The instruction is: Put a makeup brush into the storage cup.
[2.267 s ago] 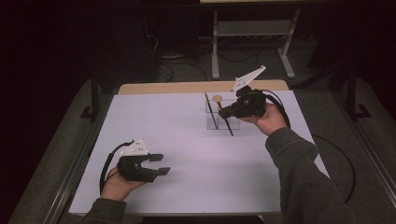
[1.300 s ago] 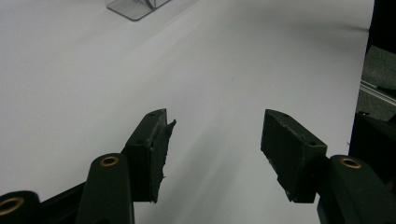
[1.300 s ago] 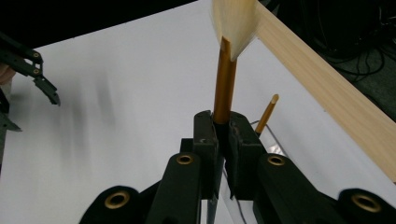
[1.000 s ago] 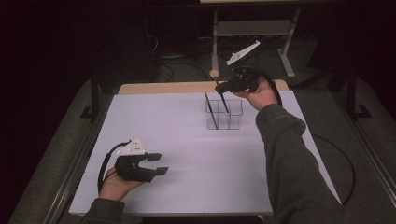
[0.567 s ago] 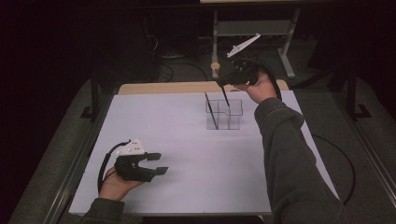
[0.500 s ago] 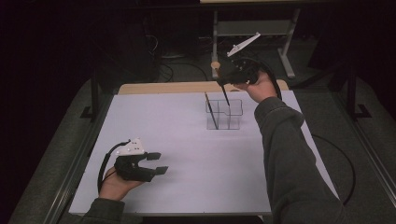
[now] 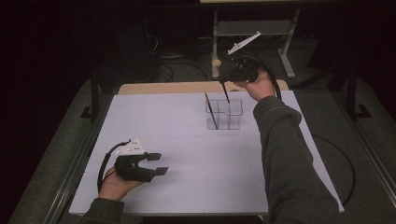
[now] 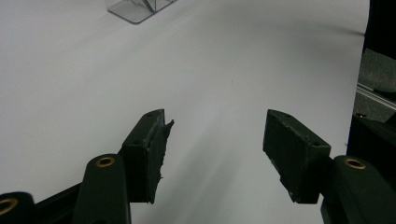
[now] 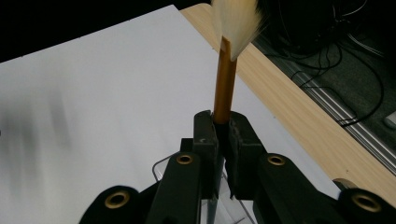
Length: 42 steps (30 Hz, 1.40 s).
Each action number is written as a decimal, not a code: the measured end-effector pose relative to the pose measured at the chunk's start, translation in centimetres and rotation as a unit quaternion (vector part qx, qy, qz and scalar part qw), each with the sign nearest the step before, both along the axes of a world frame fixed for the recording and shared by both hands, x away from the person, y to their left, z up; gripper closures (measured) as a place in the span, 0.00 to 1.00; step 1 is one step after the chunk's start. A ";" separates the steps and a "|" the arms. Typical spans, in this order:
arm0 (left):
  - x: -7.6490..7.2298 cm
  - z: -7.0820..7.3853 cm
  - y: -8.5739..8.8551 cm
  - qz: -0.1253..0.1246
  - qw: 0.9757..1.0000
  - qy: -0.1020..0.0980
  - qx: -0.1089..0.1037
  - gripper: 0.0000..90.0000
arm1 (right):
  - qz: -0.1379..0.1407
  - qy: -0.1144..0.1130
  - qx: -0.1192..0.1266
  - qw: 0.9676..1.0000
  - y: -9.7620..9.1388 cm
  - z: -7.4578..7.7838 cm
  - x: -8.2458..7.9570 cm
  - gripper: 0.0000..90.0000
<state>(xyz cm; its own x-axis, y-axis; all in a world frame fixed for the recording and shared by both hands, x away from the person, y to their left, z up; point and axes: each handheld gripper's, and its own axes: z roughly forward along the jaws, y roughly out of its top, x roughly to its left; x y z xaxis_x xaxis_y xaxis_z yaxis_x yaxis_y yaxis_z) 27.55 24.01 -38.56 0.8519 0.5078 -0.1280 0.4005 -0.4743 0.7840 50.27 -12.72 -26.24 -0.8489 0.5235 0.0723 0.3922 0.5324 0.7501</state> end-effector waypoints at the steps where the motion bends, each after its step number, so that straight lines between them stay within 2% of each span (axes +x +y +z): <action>1: 0.0 0.0 0.0 0.000 1.000 0.002 0.001 0.43 | -0.001 0.000 0.000 1.000 0.0 -0.1 0.0 0.92; 5: 0.0 0.0 0.0 -0.001 1.000 0.000 -0.001 0.43 | 0.001 0.000 -0.001 1.000 0.2 -0.3 0.1 0.92; 7: 0.0 0.1 0.1 -0.002 1.000 -0.002 -0.002 0.43 | 0.007 -0.011 -0.005 1.000 0.1 -0.6 0.3 0.92; 8: 0.0 0.1 0.2 -0.001 1.000 -0.002 -0.004 0.43 | -0.001 0.000 0.000 1.000 0.2 -0.5 0.2 0.92; 16: 0.0 0.1 0.3 0.000 1.000 -0.003 -0.004 0.43 | -0.005 0.003 0.006 1.000 0.1 -1.2 0.3 0.92; 17: 0.1 0.1 0.3 -0.004 1.000 -0.009 0.000 0.43 | -0.006 0.005 0.007 1.000 0.1 -1.3 0.3 0.92; 24: 0.0 0.0 0.3 0.001 1.000 0.000 -0.003 0.43 | -0.012 0.017 0.013 1.000 0.1 -2.2 0.4 0.92; 34: 0.1 0.0 0.4 0.006 1.000 0.002 0.002 0.41 | -0.009 0.021 0.017 1.000 0.3 -3.1 0.5 0.92; 39: 0.1 -0.1 0.4 0.006 1.000 0.000 -0.002 0.41 | -0.009 0.022 0.022 0.999 0.3 -3.8 0.4 0.92; 42: 0.0 -0.1 0.3 0.006 1.000 0.001 0.000 0.41 | -0.013 0.030 0.020 0.999 0.3 -4.3 0.3 0.92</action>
<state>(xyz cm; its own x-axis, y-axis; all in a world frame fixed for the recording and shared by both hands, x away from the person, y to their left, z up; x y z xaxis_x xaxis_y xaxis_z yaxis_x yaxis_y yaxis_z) 27.60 24.32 -38.67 0.8452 0.5184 -0.1301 0.4084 -0.4694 0.7829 50.57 -12.46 -30.50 -0.8289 0.5406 0.1441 0.4500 0.4912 0.7458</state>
